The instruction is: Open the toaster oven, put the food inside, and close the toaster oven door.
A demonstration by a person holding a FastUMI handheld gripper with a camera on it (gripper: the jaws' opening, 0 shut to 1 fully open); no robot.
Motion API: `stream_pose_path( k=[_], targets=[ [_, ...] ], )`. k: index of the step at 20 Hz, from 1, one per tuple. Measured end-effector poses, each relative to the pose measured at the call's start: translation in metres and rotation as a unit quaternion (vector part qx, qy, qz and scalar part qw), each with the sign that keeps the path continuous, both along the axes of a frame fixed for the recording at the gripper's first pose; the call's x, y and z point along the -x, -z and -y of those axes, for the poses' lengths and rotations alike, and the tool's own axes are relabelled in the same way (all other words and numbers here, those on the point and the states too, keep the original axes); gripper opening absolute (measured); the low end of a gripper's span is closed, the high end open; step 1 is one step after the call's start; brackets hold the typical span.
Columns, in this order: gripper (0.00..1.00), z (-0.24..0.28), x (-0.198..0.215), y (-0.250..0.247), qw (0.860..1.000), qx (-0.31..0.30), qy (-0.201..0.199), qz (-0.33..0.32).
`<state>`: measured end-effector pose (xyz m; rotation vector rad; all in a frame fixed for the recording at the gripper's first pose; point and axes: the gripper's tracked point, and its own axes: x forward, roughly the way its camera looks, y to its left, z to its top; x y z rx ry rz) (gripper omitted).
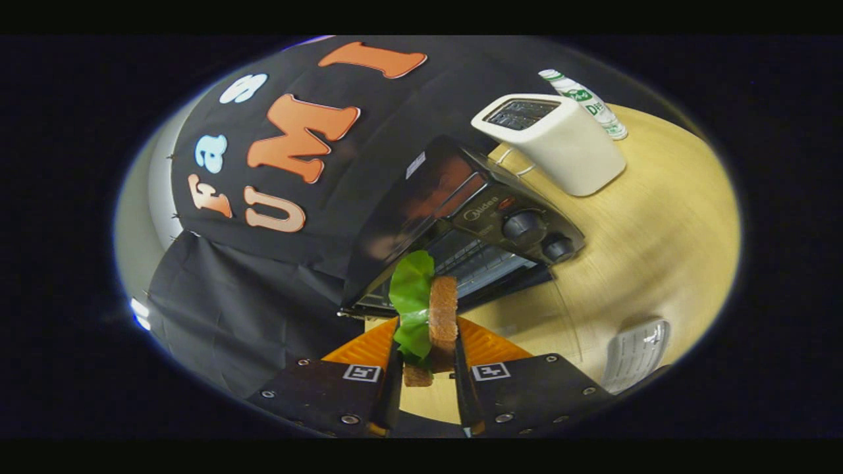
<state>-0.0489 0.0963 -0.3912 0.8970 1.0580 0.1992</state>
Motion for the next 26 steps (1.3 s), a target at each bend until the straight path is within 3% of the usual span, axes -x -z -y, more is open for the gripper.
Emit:
stream_pose_path(
  k=[16, 26],
  targets=[
    [0.36, -0.060, -0.063, 0.071, 0.989, -0.057, 0.137, 0.008],
    [0.36, -0.073, -0.092, 0.093, 0.974, -0.025, 0.217, 0.052]
  ],
)
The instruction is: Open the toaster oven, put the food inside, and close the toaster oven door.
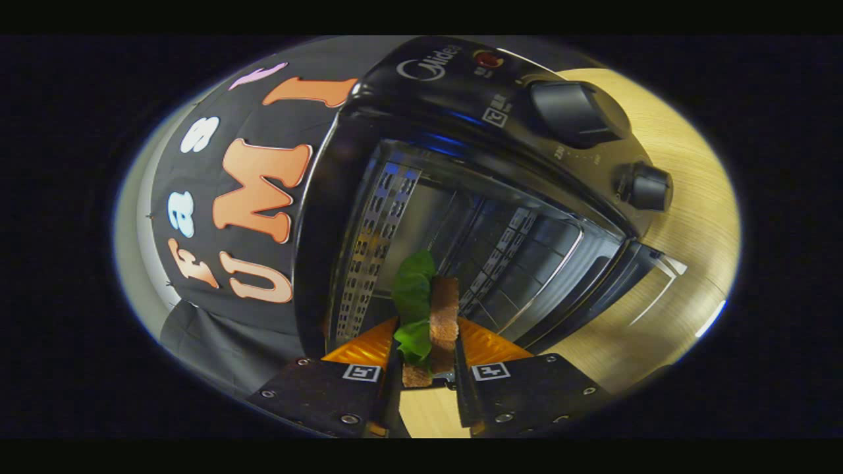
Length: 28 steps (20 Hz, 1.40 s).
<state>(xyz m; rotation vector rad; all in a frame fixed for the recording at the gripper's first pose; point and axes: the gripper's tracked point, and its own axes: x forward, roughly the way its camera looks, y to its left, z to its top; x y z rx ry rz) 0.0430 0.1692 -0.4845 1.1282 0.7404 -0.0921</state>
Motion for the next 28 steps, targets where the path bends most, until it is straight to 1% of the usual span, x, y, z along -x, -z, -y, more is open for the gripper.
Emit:
stream_pose_path(
  k=[1, 2, 4, 7, 8, 9, 10, 17, 22, 24, 25, 26, 28],
  targets=[
    [0.36, -0.001, -0.001, 0.003, 1.000, 0.003, 0.005, -0.006],
    [0.39, -0.003, 0.001, 0.008, 1.000, 0.012, 0.009, -0.020],
    [0.47, -0.006, 0.006, 0.001, 0.999, 0.026, 0.000, -0.022],
    [0.70, 0.003, 0.027, -0.008, 0.998, 0.053, -0.024, -0.034],
    [0.74, 0.006, 0.035, -0.009, 0.997, 0.057, -0.036, -0.041],
    [0.85, 0.006, 0.044, -0.014, 0.996, 0.060, -0.051, -0.044],
    [0.87, 0.009, 0.053, -0.018, 0.994, 0.068, -0.071, -0.044],
    [0.87, 0.031, 0.109, -0.065, 0.981, 0.114, -0.155, -0.020],
    [0.87, 0.032, 0.132, -0.054, 0.970, 0.136, -0.196, -0.052],
    [0.87, 0.028, 0.149, -0.051, 0.959, 0.162, -0.227, -0.057],
    [0.87, 0.025, 0.157, -0.049, 0.950, 0.177, -0.248, -0.060],
    [0.87, 0.023, 0.167, -0.044, 0.942, 0.185, -0.270, -0.069],
    [0.87, 0.022, 0.198, -0.042, 0.932, 0.186, -0.300, -0.079]
  ],
)
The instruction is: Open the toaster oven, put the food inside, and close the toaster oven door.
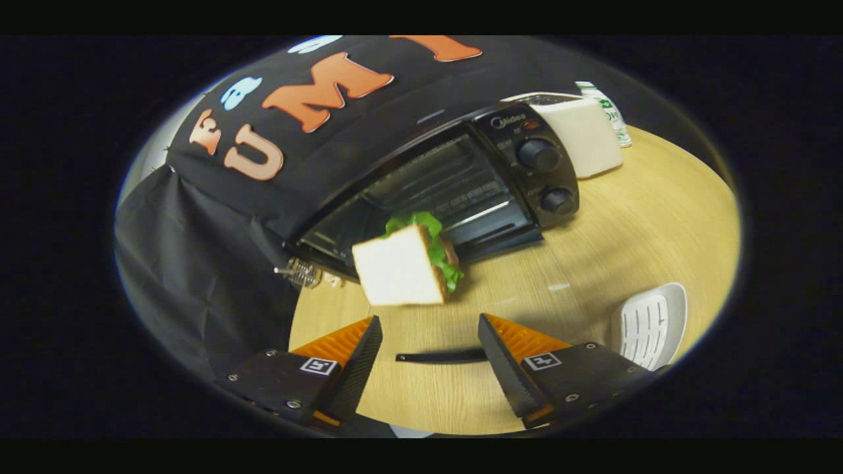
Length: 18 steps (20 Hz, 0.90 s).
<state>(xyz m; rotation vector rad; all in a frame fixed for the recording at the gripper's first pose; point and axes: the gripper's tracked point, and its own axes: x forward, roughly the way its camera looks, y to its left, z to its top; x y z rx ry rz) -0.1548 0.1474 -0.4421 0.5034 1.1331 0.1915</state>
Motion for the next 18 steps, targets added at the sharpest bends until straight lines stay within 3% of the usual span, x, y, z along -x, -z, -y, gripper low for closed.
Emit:
stream_pose_path(
  k=[7, 13, 18],
  targets=[
    [0.87, 0.000, 0.079, 0.029, 0.990, 0.072, -0.111, -0.041],
    [0.88, -0.009, 0.067, 0.064, 0.983, 0.107, -0.144, -0.050],
    [0.87, -0.015, 0.057, 0.065, 0.983, 0.108, -0.140, -0.047]
  ],
)
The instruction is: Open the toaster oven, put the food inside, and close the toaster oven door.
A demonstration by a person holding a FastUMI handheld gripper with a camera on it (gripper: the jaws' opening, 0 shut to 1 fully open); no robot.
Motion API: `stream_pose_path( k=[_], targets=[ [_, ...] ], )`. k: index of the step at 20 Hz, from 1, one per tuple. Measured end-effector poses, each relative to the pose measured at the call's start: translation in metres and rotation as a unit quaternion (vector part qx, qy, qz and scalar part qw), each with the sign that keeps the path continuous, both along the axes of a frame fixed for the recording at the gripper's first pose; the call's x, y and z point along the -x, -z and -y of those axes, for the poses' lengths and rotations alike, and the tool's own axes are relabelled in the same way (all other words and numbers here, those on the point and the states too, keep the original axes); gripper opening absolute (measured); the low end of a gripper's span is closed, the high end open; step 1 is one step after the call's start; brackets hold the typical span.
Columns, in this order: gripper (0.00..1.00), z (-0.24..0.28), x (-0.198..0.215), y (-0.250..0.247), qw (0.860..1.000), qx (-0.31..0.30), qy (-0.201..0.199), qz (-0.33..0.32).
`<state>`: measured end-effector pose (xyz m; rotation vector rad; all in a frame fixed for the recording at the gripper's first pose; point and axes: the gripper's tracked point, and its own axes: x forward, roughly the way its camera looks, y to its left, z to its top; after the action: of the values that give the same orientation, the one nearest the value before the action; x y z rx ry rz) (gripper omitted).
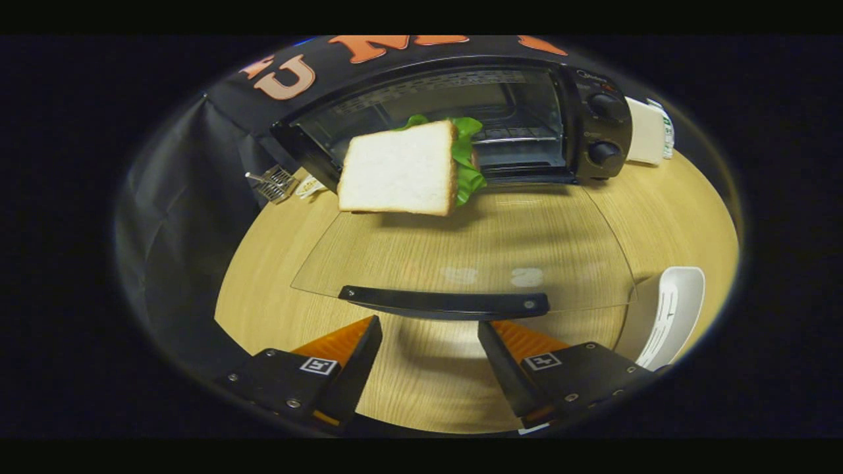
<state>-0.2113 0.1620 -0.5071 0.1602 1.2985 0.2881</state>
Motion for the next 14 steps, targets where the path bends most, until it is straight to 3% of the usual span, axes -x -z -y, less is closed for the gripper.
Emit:
stream_pose_path(
  k=[9, 14],
  targets=[
    [0.87, -0.012, -0.059, -0.078, 0.996, -0.042, 0.006, 0.080],
    [0.87, -0.016, -0.098, -0.091, 0.993, -0.035, -0.006, 0.109]
  ],
)
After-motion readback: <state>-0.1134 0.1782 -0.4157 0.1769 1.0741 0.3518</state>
